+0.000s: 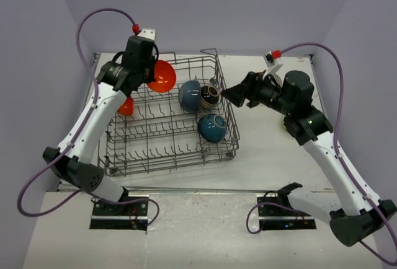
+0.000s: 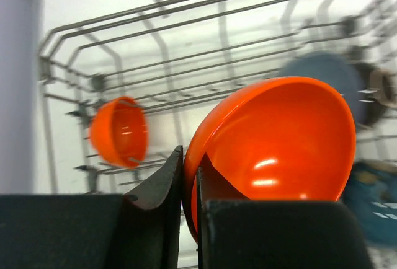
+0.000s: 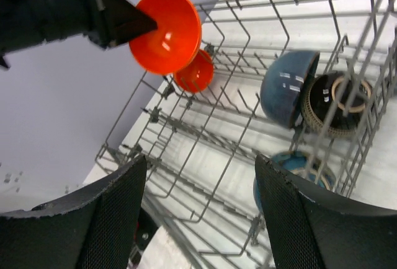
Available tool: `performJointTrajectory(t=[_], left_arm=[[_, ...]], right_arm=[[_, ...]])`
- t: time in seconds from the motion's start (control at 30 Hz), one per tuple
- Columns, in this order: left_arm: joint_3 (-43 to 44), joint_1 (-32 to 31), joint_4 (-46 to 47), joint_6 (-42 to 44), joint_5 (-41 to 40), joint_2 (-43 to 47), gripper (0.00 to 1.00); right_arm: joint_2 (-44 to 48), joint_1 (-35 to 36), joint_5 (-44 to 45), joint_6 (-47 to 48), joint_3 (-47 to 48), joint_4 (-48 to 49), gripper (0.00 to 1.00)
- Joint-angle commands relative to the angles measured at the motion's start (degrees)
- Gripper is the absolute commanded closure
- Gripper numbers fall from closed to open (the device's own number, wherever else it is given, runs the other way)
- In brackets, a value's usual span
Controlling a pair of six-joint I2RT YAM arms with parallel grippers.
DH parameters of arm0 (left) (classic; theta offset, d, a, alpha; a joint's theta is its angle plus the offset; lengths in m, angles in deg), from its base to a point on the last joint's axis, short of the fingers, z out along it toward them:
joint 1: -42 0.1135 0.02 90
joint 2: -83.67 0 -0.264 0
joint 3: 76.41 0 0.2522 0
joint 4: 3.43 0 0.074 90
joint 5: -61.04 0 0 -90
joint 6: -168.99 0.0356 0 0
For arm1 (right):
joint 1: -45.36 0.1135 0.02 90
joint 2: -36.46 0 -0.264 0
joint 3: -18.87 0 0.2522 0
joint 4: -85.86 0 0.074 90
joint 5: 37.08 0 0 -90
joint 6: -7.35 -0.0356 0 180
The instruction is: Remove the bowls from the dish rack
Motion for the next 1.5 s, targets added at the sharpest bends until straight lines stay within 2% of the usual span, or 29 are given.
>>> performJointTrajectory(t=[0.0,0.1,0.23,0.37,0.4,0.57,0.63,0.67,0.73,0.77,0.87,0.9,0.93,0.97,1.0,1.07,1.23,1.27,1.33,1.37,1.43,1.47], left_arm=[[-4.7,-0.7,10.1,-3.8,18.4,5.9,1.00],[-6.8,-1.6,12.8,-5.2,26.0,8.3,1.00],[-8.2,-2.6,14.3,-5.6,31.0,10.1,1.00],[-9.8,-3.0,16.2,-5.7,34.0,11.0,1.00],[-10.4,-3.0,16.7,-5.6,34.3,11.2,1.00],[-11.8,-3.0,18.0,-5.4,34.1,11.9,1.00],[-11.9,-3.0,18.2,-5.4,34.0,12.0,1.00],[-11.9,-3.0,18.3,-5.4,33.6,12.1,1.00],[-11.9,-3.0,18.4,-5.3,33.2,12.0,1.00],[-11.9,-3.0,18.3,-5.1,32.4,12.0,1.00],[-11.9,-3.0,18.3,-4.7,31.3,12.1,1.00],[-11.8,-3.0,18.1,-4.6,30.7,12.2,0.93],[-11.4,-3.0,17.7,-4.9,29.6,12.3,0.55],[-11.2,-3.0,17.6,-5.0,27.6,13.3,0.07],[-11.2,-3.0,17.6,-4.9,26.7,13.9,0.00],[-10.4,-3.0,17.2,-4.7,21.2,16.6,0.00],[-11.6,-3.0,15.5,-4.0,7.4,25.2,0.00],[-12.6,-3.0,15.6,-3.7,4.3,28.5,0.00],[-17.1,-3.0,15.7,-3.2,1.5,31.7,0.00],[-18.9,-3.0,15.7,-3.0,-0.6,34.5,0.00],[-24.3,-3.0,15.8,-3.0,-2.6,38.1,0.00],[-26.5,-3.0,16.0,-3.1,-2.8,39.4,0.00]], right_arm=[[-5.7,4.3,7.0,3.3,10.5,-3.8,0.29],[-12.7,9.2,15.9,6.0,20.1,-10.4,0.29],[-21.7,15.6,24.6,8.8,33.3,-18.8,0.30],[-29.6,19.6,32.7,10.8,40.9,-23.5,0.33],[-32.3,20.8,36.9,11.2,43.4,-25.6,0.36],[-37.4,22.8,45.0,11.3,46.4,-29.2,0.42],[-37.8,23.2,45.0,11.2,45.8,-29.1,0.50],[-37.9,23.5,44.9,11.2,45.6,-28.9,0.64],[-37.7,23.8,45.0,11.1,45.3,-28.7,0.81],[-37.7,24.0,45.1,11.1,45.3,-28.7,1.00],[-37.5,24.5,46.0,11.2,45.6,-28.8,1.00],[-37.3,24.5,46.1,11.3,45.6,-28.7,1.00],[-37.0,24.5,46.3,11.6,45.7,-28.8,1.00],[-36.9,24.3,46.6,11.8,45.9,-29.0,1.00],[-36.5,24.0,46.8,11.9,46.2,-29.2,1.00],[-35.2,22.8,46.4,12.0,46.6,-29.9,1.00],[-28.2,10.2,39.2,10.6,42.1,-31.9,1.00],[-24.9,4.7,36.8,10.3,38.8,-31.9,1.00],[-21.6,-1.7,33.8,9.8,34.9,-31.8,1.00],[-18.8,-8.3,32.7,9.7,30.7,-31.4,1.00],[-16.7,-15.0,29.5,9.3,26.0,-30.5,1.00],[-15.7,-22.1,27.3,8.5,23.5,-27.0,1.00]])
